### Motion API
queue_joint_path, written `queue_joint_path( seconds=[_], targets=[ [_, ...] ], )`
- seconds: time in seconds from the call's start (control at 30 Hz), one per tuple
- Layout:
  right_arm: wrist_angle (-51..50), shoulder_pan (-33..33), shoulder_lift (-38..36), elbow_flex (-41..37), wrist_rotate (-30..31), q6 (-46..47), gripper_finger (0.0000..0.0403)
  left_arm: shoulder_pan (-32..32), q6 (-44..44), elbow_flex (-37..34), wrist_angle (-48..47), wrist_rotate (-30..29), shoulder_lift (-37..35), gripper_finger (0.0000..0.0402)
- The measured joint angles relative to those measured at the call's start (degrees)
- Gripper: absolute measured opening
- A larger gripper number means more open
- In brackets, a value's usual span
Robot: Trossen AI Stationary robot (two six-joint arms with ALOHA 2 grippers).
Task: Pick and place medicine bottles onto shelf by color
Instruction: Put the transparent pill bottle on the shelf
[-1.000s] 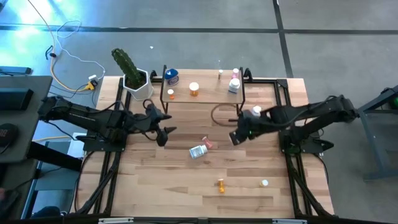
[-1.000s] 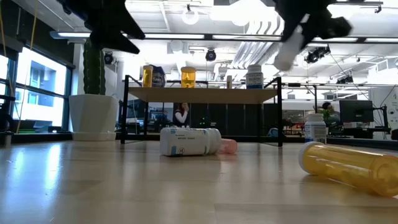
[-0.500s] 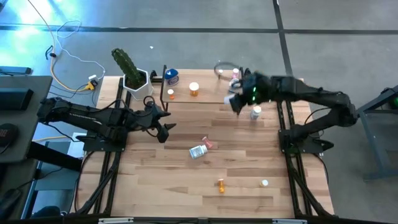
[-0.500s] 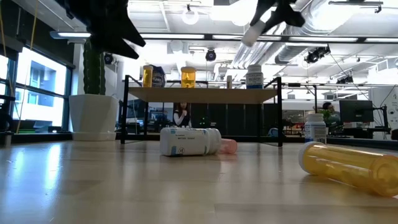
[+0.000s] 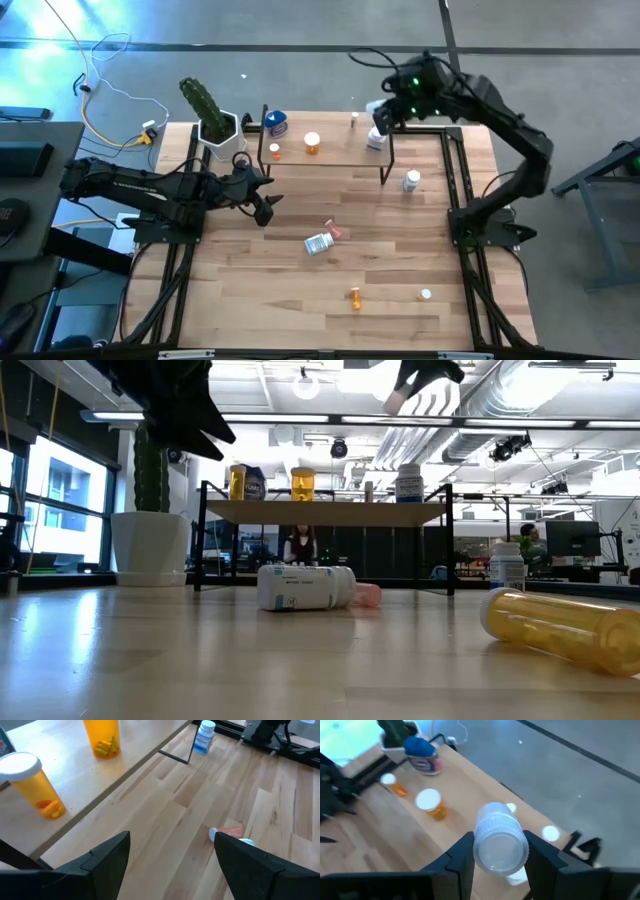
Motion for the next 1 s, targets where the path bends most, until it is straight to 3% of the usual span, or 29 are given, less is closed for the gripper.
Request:
queue_joint_path(
  seconds=[0.3,1.0],
  targets=[
    [-10.6,-0.4,10.8,11.0,-4.9,-3.8,0.0122,0.0,0.0,0.0,0.0,0.0,0.0,0.028],
    [-16.7,4.8,25.3,11.2,-4.7,-10.7,0.0122,0.0,0.0,0.0,0.0,0.0,0.0,0.028]
  ],
)
